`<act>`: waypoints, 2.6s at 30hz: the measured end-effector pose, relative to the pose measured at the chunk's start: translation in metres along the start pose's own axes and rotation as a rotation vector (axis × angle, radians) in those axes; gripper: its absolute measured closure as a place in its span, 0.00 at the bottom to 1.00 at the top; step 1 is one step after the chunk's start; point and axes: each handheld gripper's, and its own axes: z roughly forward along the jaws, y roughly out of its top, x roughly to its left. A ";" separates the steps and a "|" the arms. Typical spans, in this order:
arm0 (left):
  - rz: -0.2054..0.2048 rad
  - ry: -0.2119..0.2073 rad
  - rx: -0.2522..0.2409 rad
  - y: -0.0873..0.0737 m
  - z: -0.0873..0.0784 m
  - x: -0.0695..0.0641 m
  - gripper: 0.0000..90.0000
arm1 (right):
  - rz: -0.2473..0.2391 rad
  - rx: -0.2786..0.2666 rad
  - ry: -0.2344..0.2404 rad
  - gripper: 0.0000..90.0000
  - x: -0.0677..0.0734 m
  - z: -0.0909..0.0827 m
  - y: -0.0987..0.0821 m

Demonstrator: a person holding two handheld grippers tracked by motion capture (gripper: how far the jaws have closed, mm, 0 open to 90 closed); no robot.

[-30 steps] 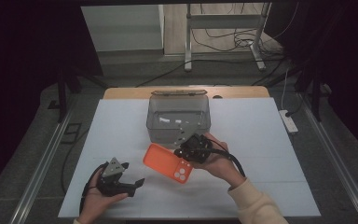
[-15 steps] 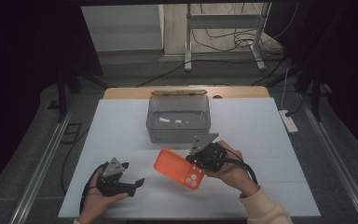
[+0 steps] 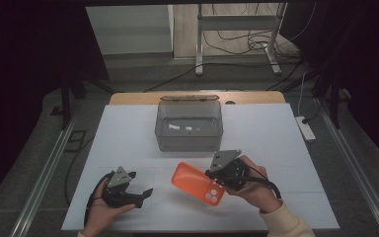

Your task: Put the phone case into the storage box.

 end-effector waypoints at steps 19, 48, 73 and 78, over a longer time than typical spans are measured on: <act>-0.002 -0.007 0.000 0.001 0.000 0.000 0.14 | 0.058 -0.026 -0.037 0.99 -0.006 -0.024 -0.023; 0.008 -0.037 -0.031 0.019 -0.007 -0.011 0.15 | 0.070 -0.038 -0.051 1.00 -0.007 -0.022 -0.026; 0.031 -0.139 -0.041 0.055 0.000 -0.025 0.17 | 0.047 -0.041 -0.043 0.99 -0.002 -0.019 -0.023; 0.048 -0.152 -0.038 0.062 0.004 -0.030 0.17 | 0.050 -0.037 -0.043 0.99 -0.003 -0.018 -0.024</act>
